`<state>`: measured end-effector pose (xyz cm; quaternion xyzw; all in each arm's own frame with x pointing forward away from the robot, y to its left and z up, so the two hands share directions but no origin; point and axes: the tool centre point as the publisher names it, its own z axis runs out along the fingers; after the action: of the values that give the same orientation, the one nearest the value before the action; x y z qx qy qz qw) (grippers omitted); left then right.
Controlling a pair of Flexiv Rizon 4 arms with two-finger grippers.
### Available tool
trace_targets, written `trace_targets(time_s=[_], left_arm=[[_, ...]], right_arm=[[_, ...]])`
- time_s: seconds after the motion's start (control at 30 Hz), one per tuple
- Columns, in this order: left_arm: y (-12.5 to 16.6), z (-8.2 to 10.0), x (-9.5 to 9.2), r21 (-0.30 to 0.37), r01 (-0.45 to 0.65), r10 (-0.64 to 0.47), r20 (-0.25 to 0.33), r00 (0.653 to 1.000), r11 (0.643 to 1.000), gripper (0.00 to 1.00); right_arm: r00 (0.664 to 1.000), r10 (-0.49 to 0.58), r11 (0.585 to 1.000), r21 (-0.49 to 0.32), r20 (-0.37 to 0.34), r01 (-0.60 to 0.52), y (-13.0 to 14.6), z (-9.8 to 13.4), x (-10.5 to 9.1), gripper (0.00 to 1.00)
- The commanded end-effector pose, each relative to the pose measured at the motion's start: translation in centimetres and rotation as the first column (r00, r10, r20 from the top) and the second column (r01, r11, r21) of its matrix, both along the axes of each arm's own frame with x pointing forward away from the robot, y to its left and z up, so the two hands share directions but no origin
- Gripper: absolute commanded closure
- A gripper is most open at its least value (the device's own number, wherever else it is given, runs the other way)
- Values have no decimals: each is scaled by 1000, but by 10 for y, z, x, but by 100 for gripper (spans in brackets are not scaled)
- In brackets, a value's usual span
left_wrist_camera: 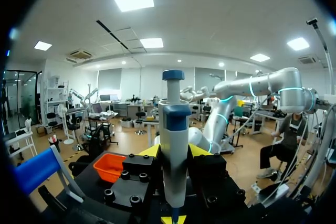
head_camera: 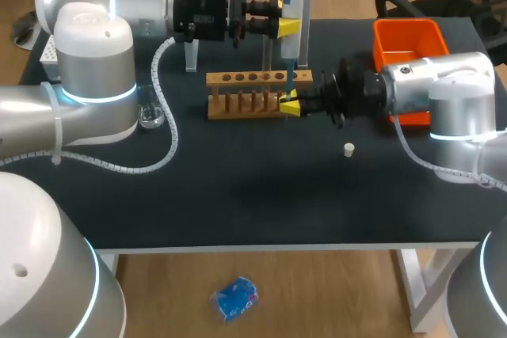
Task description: Invert the test tube, pick up the pipette, mount the tip to pipette, aspirate from beaker and dispense into the tube, eject the tip, return the pipette, and cap with the stopper.
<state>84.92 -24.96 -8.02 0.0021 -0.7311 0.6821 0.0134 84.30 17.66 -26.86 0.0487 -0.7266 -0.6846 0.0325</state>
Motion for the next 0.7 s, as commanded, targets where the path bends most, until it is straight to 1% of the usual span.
trace_targets(time_s=[0.03,0.43,0.7], left_arm=[[0,-2,-1,0,-2,2,0,1000,1000,100],[0,-2,-1,0,-2,2,0,1000,1000,100],[0,-2,-1,0,-2,2,0,1000,1000,100]], right_arm=[[1000,0,1000,-4,0,0,0,5,0,100],[999,-18,1000,18,-34,19,2,3,-1,100],[999,-18,1000,13,-31,19,1,5,0,100]])
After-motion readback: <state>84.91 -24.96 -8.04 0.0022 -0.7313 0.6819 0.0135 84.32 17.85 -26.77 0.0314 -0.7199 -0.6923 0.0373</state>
